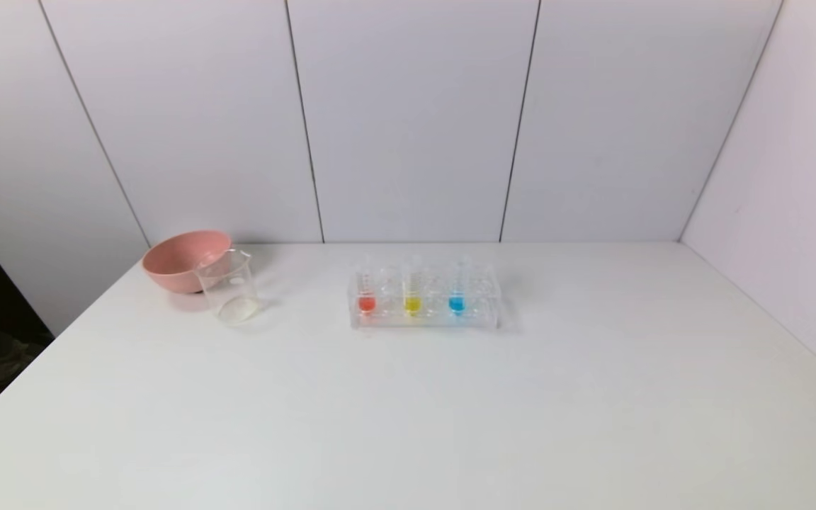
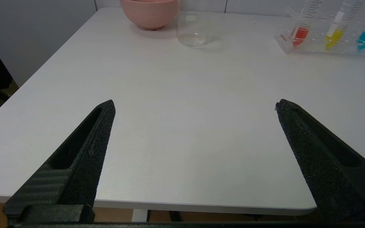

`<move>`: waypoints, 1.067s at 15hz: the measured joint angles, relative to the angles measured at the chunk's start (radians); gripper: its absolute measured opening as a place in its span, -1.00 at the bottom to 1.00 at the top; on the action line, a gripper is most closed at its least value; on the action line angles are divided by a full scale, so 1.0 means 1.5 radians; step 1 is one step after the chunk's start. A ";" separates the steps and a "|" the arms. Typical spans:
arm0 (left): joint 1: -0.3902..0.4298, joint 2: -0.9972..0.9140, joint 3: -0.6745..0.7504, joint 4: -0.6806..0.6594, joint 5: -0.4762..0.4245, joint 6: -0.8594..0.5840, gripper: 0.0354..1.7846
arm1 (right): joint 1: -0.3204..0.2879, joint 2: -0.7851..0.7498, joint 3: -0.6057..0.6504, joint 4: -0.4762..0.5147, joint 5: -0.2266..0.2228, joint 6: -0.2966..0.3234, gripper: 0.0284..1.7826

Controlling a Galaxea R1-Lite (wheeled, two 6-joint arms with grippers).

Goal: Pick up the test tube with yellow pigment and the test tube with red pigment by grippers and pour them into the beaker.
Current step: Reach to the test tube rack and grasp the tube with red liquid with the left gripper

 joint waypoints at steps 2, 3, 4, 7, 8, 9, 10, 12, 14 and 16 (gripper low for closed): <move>0.000 0.000 0.000 0.000 0.000 0.000 0.99 | 0.000 0.000 0.000 0.000 0.000 0.000 0.92; 0.000 0.000 0.000 0.000 0.000 0.000 0.99 | 0.000 0.000 0.000 0.000 0.000 0.000 0.92; 0.000 0.000 0.000 0.000 0.000 0.000 0.99 | 0.000 0.000 0.000 0.000 0.000 0.000 0.92; 0.000 0.000 0.000 0.001 0.000 0.001 0.99 | 0.000 0.000 0.000 0.000 0.000 0.000 0.92; 0.000 0.000 0.000 0.001 0.001 0.000 0.99 | 0.000 0.000 0.000 0.000 0.000 0.000 0.92; 0.000 0.000 0.000 0.001 0.001 0.000 0.99 | 0.000 0.000 0.000 0.000 0.000 0.000 0.92; 0.000 0.000 0.000 0.002 0.001 0.000 0.99 | 0.000 0.000 0.000 0.000 0.000 0.000 0.92; 0.000 0.000 0.000 0.002 0.000 0.000 0.99 | 0.000 0.000 0.000 0.000 0.000 0.000 0.92; 0.000 0.000 0.000 -0.001 0.001 -0.007 0.99 | 0.000 0.000 0.000 0.000 0.000 0.000 0.92; 0.000 0.000 -0.001 -0.001 0.005 -0.006 0.99 | 0.000 0.000 0.000 0.000 0.000 0.000 0.92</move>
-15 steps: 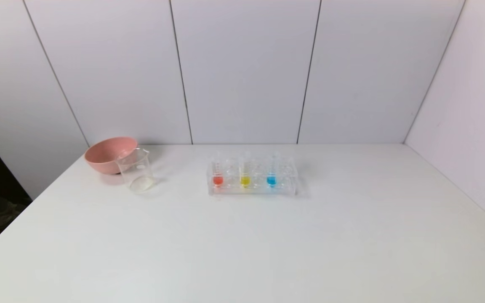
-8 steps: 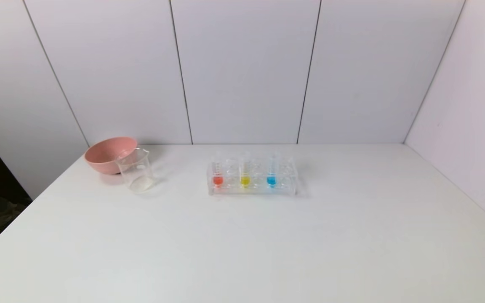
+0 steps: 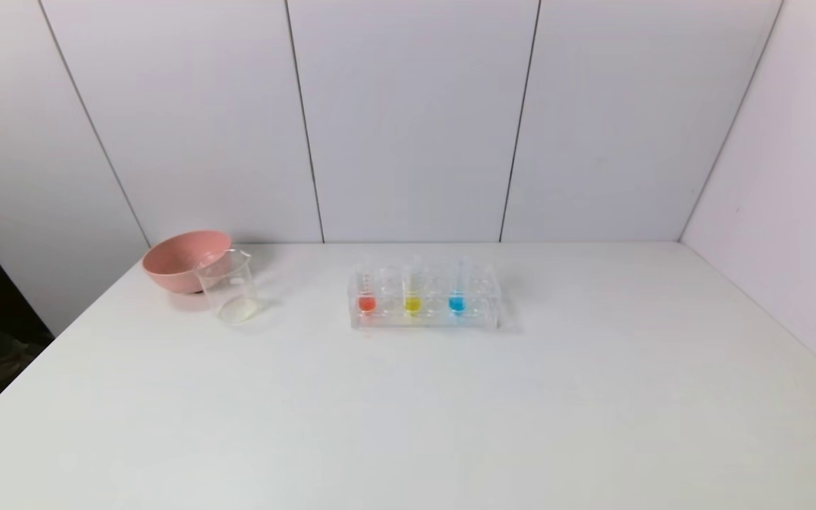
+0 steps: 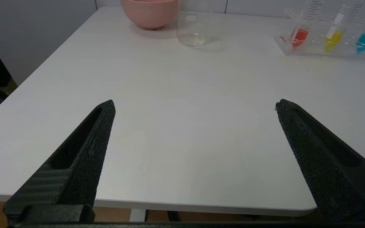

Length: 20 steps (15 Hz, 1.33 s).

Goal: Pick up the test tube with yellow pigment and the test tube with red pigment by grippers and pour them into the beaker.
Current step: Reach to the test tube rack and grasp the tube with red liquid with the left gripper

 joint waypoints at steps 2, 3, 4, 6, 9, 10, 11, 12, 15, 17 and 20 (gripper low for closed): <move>0.000 0.000 -0.022 0.005 0.002 0.001 0.99 | 0.000 0.000 0.000 0.000 0.000 0.000 0.92; 0.000 0.002 -0.045 0.012 -0.002 0.002 0.99 | 0.000 0.000 0.000 0.000 0.000 0.000 0.92; 0.000 0.011 -0.066 0.018 -0.004 0.001 0.99 | 0.000 0.000 0.000 0.000 0.000 0.000 0.92; -0.001 0.050 -0.107 0.018 -0.007 -0.003 0.99 | 0.000 0.000 0.000 0.000 0.000 0.000 0.92; -0.011 0.144 -0.159 -0.001 -0.012 -0.005 0.99 | 0.000 0.000 0.000 0.000 0.000 0.000 0.92; -0.018 0.182 -0.171 -0.013 -0.019 -0.005 0.99 | 0.000 0.000 0.000 0.000 0.000 0.000 0.92; -0.025 0.219 -0.178 -0.027 -0.029 -0.004 0.99 | 0.000 0.000 0.000 0.000 0.000 0.000 0.92; -0.031 0.258 -0.183 -0.039 -0.041 -0.002 0.99 | 0.000 0.000 0.000 0.000 0.000 0.000 0.92; -0.039 0.393 -0.201 -0.086 -0.084 0.001 0.99 | 0.000 0.000 0.000 0.000 0.000 0.000 0.92; -0.044 0.497 -0.219 -0.140 -0.108 0.001 0.99 | 0.000 0.000 0.000 0.000 0.000 0.000 0.92; -0.082 0.648 -0.236 -0.238 -0.116 0.000 0.99 | 0.000 0.000 0.000 0.000 0.000 0.000 0.92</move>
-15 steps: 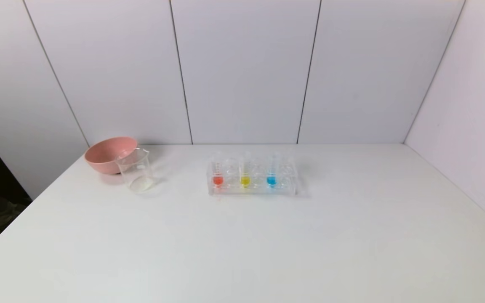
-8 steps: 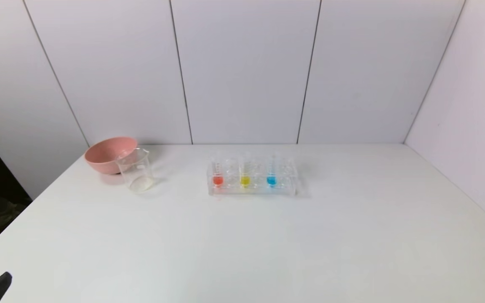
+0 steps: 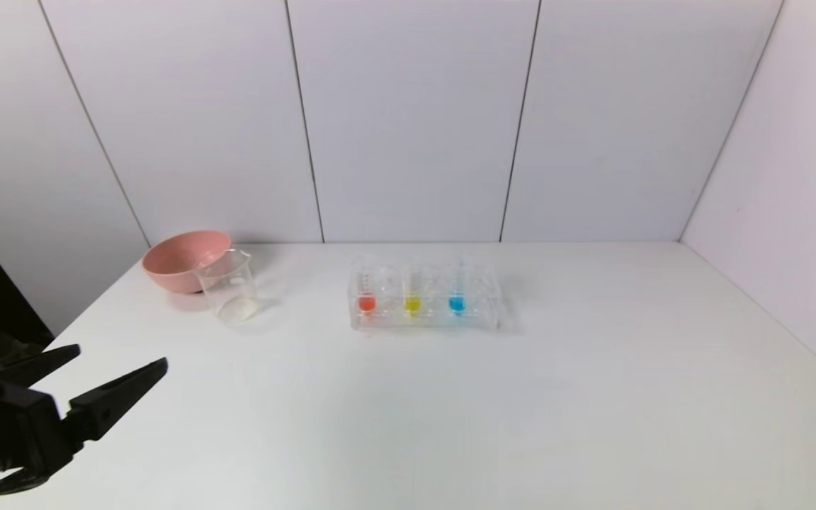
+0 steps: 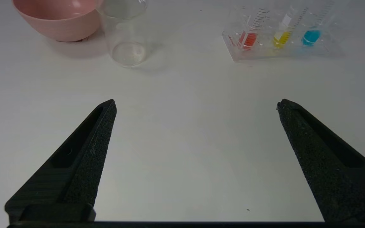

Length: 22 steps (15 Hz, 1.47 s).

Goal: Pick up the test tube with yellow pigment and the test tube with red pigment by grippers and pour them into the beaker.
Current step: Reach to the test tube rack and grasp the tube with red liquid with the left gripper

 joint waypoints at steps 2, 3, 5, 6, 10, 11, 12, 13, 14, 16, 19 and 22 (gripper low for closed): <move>-0.043 0.097 -0.011 -0.060 0.018 -0.002 0.99 | 0.000 0.000 0.000 0.000 0.000 0.000 0.92; -0.072 0.150 -0.020 -0.095 0.040 -0.003 0.99 | 0.000 0.000 0.000 0.000 0.000 0.000 0.92; -0.132 0.244 -0.035 -0.165 0.095 -0.005 0.99 | 0.000 0.000 0.000 0.000 0.000 0.000 0.92; -0.169 0.293 -0.044 -0.208 0.128 -0.007 0.99 | 0.000 0.000 0.000 0.000 0.000 0.000 0.92; -0.284 0.464 -0.115 -0.351 0.270 -0.043 0.99 | 0.000 0.000 0.000 0.000 0.000 0.000 0.92; -0.300 0.496 -0.134 -0.371 0.297 -0.050 0.99 | 0.000 0.000 0.000 0.000 0.000 0.000 0.92; -0.316 0.529 -0.156 -0.390 0.326 -0.053 0.99 | 0.000 0.000 0.000 0.000 0.000 0.000 0.92; -0.328 0.557 -0.175 -0.406 0.349 -0.054 0.99 | 0.000 0.000 0.000 0.000 0.000 0.000 0.92; -0.336 0.582 -0.191 -0.420 0.371 -0.053 0.99 | 0.000 0.000 0.000 0.000 0.000 0.000 0.92; -0.344 0.629 -0.218 -0.449 0.406 -0.049 0.99 | 0.000 0.000 0.000 0.000 0.000 0.000 0.92; -0.348 0.691 -0.247 -0.511 0.428 -0.028 0.99 | 0.000 0.000 0.000 0.000 0.000 0.000 0.92; -0.348 0.744 -0.279 -0.575 0.433 0.002 0.99 | 0.000 0.000 0.000 0.000 0.000 0.000 0.92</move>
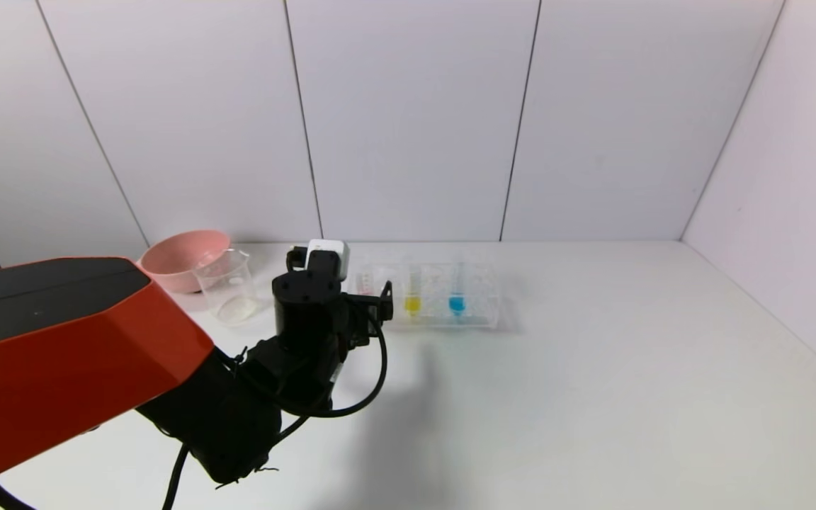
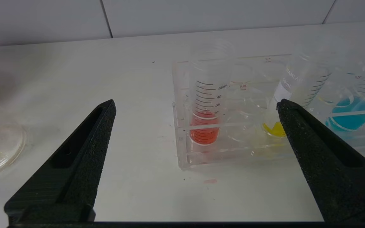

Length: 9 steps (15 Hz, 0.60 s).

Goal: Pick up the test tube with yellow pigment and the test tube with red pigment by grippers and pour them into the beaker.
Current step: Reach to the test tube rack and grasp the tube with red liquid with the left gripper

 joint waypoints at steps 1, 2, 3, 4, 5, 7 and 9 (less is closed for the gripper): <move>0.001 0.016 -0.015 -0.008 0.000 0.010 0.99 | 0.000 0.000 0.000 0.000 0.000 0.000 0.92; 0.003 0.029 -0.029 -0.010 0.000 0.019 0.99 | 0.000 0.000 0.000 0.000 0.000 0.000 0.92; 0.005 0.041 -0.044 -0.011 0.000 0.023 0.99 | 0.000 0.000 0.000 0.000 0.000 0.000 0.92; 0.008 0.051 -0.058 -0.011 0.001 0.025 0.99 | 0.000 0.000 0.000 0.000 0.000 0.000 0.92; 0.012 0.062 -0.069 -0.011 0.001 0.029 0.99 | 0.000 0.000 0.000 0.000 0.000 0.000 0.92; 0.021 0.078 -0.082 -0.026 0.001 0.038 0.99 | 0.000 0.000 0.000 0.000 0.000 0.000 0.92; 0.026 0.088 -0.092 -0.040 0.001 0.040 0.99 | 0.000 0.000 0.000 0.000 0.000 0.000 0.92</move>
